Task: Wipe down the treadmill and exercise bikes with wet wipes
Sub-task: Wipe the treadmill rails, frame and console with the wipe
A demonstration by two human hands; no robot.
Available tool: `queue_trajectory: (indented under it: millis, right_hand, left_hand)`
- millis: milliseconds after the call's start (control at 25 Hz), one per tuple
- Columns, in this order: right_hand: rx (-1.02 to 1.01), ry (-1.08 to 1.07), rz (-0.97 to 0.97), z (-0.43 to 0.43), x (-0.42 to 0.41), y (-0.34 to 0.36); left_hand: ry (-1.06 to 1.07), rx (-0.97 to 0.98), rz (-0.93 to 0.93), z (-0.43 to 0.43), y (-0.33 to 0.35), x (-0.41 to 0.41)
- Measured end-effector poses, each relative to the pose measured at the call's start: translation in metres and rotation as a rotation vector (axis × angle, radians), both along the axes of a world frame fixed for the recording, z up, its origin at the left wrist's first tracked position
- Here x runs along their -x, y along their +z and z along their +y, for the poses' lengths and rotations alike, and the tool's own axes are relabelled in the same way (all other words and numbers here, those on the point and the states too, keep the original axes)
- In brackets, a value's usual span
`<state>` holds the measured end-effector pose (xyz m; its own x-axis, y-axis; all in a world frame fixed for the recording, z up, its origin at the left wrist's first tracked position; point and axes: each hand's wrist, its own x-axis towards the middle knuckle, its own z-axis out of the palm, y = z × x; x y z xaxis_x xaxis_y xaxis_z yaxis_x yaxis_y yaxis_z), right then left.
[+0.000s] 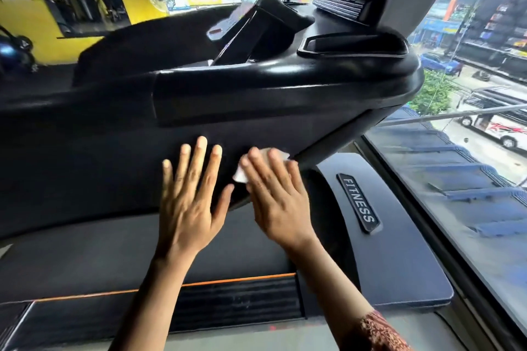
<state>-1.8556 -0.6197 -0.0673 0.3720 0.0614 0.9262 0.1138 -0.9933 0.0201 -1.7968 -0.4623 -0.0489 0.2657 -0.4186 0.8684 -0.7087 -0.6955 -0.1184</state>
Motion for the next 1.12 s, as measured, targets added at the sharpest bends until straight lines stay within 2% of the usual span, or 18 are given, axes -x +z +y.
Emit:
queue_trajectory:
  millis: [80,200,240,280,400,440,560,720,760,920,960,1040,1120]
  right_hand:
    - [-0.015,-0.092,-0.002,-0.010,0.004,-0.014]
    - [-0.386,-0.177,-0.070,0.005,-0.003,0.008]
    - [-0.438,-0.156,-0.081,0.020,-0.010,0.017]
    - [-0.396,-0.125,-0.087,0.035,-0.017,0.018]
    - [-0.057,-0.080,-0.049,0.053,-0.027,-0.015]
    - [-0.056,-0.122,-0.036,0.054,-0.027,-0.028]
    - [-0.260,-0.168,-0.001,0.083,-0.029,-0.046]
    - [0.053,-0.047,0.067,0.122,-0.046,-0.035]
    - [0.045,-0.078,0.047,0.116,-0.048,-0.027]
    - [-0.283,-0.260,-0.003,0.106,-0.041,-0.031]
    - [-0.253,-0.243,0.030,0.118,-0.041,-0.041]
    - [-0.051,-0.127,0.113,0.148,-0.048,-0.048]
    - [0.087,-0.054,0.108,0.154,-0.059,-0.022]
  left_hand:
    - [-0.013,-0.012,-0.010,0.014,-0.005,-0.007]
    - [-0.040,-0.020,-0.010,0.032,-0.010,-0.015]
    - [-0.049,-0.020,-0.009,0.037,-0.012,-0.018]
    - [-0.053,-0.018,-0.007,0.043,-0.013,-0.021]
    - [-0.062,-0.015,0.011,0.065,-0.019,-0.029]
    - [-0.060,-0.012,0.013,0.073,-0.022,-0.032]
    - [-0.068,-0.002,0.007,0.089,-0.029,-0.040]
    - [-0.084,0.023,-0.003,0.113,-0.032,-0.056]
    - [-0.081,0.021,-0.012,0.119,-0.031,-0.061]
    - [-0.070,0.023,-0.032,0.136,-0.036,-0.070]
    - [-0.074,0.027,-0.024,0.139,-0.038,-0.070]
    - [-0.086,0.028,-0.017,0.144,-0.038,-0.072]
    - [-0.086,0.026,-0.013,0.145,-0.036,-0.073]
